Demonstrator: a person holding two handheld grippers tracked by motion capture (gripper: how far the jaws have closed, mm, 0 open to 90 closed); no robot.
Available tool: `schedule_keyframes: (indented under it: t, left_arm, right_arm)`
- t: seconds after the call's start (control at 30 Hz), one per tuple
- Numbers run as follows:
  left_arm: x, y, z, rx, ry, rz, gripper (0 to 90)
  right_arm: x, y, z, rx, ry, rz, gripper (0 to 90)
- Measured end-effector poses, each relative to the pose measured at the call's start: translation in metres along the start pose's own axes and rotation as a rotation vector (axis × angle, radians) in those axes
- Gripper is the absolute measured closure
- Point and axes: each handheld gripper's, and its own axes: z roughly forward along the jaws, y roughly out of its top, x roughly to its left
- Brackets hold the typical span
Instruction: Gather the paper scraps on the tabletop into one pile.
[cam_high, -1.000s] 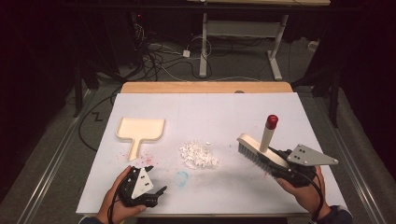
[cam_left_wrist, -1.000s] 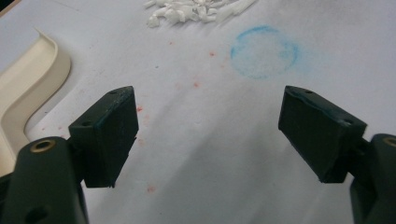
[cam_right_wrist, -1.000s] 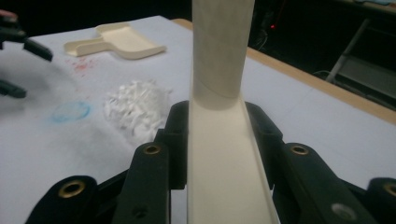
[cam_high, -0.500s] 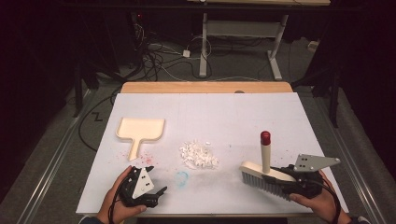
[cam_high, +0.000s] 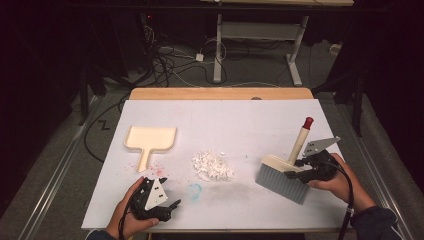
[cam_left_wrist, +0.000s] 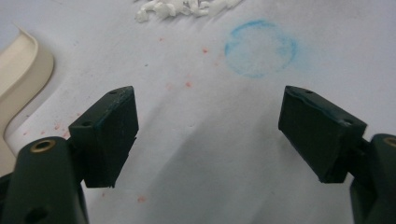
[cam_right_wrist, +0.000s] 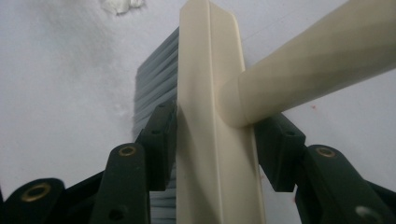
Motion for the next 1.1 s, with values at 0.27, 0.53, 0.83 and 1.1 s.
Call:
schedule_keyframes:
  t: [0.27, 0.53, 0.83, 1.1]
  left_arm:
    - [-0.001, 0.0, 0.0, 0.004, -0.005, 0.001, 18.8]
    - [0.0, 0.0, -0.002, -0.012, 0.017, 0.004, 18.7]
    - [-0.001, 0.0, -0.006, -0.031, 0.039, -0.002, 18.0]
    - [-0.001, 0.001, -0.005, -0.021, 0.045, 0.002, 17.8]
  right_arm:
    - [-0.004, 0.023, 0.007, 0.057, -0.153, -0.146, 39.2]
    - [0.002, 0.017, -0.018, -0.235, -0.336, -0.015, 31.4]
    - [0.068, -0.033, -0.021, -0.419, -0.416, 0.03, 25.7]
    - [0.087, -0.045, -0.01, -0.389, -0.47, -0.01, 23.9]
